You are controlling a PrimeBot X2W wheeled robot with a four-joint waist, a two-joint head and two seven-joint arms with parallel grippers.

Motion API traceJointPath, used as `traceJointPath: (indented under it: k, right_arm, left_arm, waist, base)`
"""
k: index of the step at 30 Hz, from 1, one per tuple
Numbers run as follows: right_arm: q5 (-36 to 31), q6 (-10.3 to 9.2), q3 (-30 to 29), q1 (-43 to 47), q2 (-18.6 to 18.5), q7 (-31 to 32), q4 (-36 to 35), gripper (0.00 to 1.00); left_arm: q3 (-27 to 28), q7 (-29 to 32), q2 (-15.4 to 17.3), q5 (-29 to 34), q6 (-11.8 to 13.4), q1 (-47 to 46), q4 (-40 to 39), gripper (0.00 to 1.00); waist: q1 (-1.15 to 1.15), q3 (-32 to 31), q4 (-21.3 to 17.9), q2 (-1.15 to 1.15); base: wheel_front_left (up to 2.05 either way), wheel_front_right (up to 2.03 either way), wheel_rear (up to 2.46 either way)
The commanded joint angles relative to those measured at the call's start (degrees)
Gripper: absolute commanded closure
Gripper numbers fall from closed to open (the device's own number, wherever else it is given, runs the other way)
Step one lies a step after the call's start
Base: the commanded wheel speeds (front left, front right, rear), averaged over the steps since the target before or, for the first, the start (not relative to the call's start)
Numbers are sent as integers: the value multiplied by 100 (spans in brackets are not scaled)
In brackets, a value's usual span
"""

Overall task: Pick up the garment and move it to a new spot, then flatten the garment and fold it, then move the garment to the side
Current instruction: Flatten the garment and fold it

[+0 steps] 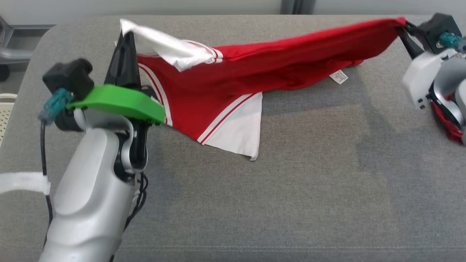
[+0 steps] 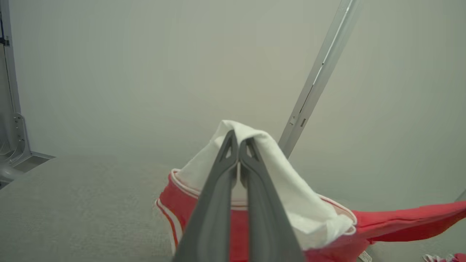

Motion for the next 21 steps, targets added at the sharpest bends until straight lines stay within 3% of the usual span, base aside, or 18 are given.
traceJointPath:
  k: [1,9,15,21]
  right_arm:
    - [158,-11,0,343,-243,66,-187,100]
    - [533,-11,-588,1396,-428,164,-557,100]
    - [876,-11,-905,1771,-21,201,-882,100]
    - [1333,-10,-825,1219,553,311,-1053,100]
  left_arm:
    - [-24,57,116,3,103,436,-219,100]
    - [-118,282,290,-106,342,1553,-854,100]
    - [-28,406,291,-272,371,1522,-1110,100]
    - [152,544,288,-320,305,576,-931,100]
  waist:
    - [0,-1,-75,0]
    - [0,38,-203,0]
    - [0,180,-255,0]
    - [0,670,-375,0]
  base:
    - [0,0,0]
    - [0,0,0]
    - [0,0,0]
    - [0,0,0]
